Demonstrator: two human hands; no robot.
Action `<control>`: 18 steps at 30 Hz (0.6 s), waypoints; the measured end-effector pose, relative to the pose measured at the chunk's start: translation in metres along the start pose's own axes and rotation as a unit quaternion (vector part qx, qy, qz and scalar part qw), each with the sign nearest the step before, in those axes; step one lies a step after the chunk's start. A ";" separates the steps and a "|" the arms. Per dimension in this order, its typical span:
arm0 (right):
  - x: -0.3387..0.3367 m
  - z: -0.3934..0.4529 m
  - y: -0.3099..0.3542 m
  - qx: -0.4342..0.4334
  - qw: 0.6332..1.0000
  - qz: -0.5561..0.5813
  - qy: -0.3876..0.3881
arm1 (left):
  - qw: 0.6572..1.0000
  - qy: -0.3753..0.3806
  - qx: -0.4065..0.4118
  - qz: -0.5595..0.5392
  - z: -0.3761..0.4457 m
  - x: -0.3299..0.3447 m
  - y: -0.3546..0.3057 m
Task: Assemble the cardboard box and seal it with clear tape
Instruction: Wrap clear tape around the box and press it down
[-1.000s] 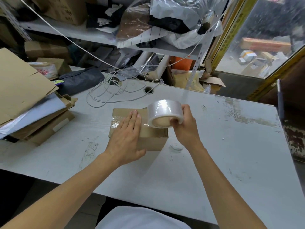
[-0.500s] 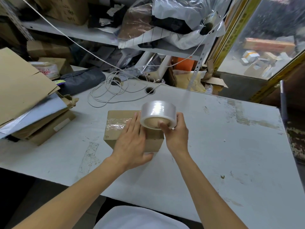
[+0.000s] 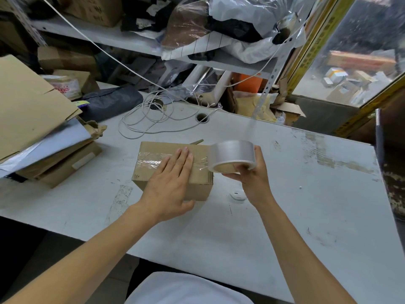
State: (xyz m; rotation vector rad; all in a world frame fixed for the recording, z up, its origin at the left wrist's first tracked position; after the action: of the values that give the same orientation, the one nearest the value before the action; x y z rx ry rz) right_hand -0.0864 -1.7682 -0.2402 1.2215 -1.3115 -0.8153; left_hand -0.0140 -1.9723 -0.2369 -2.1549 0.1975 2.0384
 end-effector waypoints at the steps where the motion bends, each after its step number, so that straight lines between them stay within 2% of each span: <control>1: 0.000 0.000 0.000 0.000 1.000 -0.003 0.000 | 1.000 0.002 -0.002 -0.008 0.002 -0.001 -0.005; 6: -0.002 0.000 0.002 -0.008 1.000 -0.016 0.009 | 1.000 -0.021 0.005 -0.005 0.004 0.003 -0.020; 11: -0.021 0.003 0.001 0.004 0.993 -0.115 -0.017 | 1.000 0.010 0.005 0.019 0.007 0.002 -0.019; 18: -0.023 0.000 -0.012 0.026 0.997 -0.057 -0.046 | 0.999 0.018 0.011 0.036 0.009 0.003 -0.033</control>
State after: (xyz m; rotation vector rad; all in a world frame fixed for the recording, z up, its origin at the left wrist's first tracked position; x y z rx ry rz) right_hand -0.0879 -1.7495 -0.2577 1.3228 -1.3556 -0.9327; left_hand -0.0158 -1.9378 -0.2397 -2.2025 0.3036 2.0275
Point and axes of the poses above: each hand's wrist, its own z-axis towards the middle knuckle, its own x-axis out of the palm, y = z × x, the point moved 3 cm from there along z, towards the middle knuckle, and after that the axes turned 3 degrees about z, right-handed, at the moved point
